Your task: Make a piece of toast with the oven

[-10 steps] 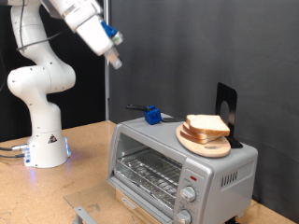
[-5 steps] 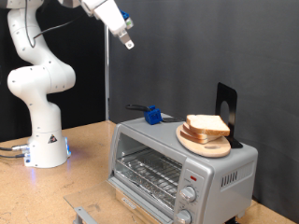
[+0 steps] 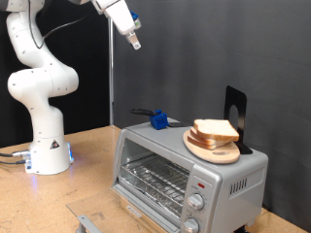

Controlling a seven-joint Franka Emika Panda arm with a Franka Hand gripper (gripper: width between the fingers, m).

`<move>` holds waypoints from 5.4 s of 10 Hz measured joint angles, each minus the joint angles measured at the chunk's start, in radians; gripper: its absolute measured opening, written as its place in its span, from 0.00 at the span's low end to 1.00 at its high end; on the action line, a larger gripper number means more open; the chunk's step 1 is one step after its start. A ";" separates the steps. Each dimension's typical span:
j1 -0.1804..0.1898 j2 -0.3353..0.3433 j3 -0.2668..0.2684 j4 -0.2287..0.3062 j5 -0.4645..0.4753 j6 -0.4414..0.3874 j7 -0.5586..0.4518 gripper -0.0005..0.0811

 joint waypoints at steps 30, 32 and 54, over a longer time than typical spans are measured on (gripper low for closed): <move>0.051 0.212 0.168 -0.224 0.132 0.309 -0.138 1.00; 0.060 0.243 0.184 -0.229 0.141 0.342 -0.139 1.00; 0.110 0.333 0.209 -0.261 0.185 0.454 -0.150 0.60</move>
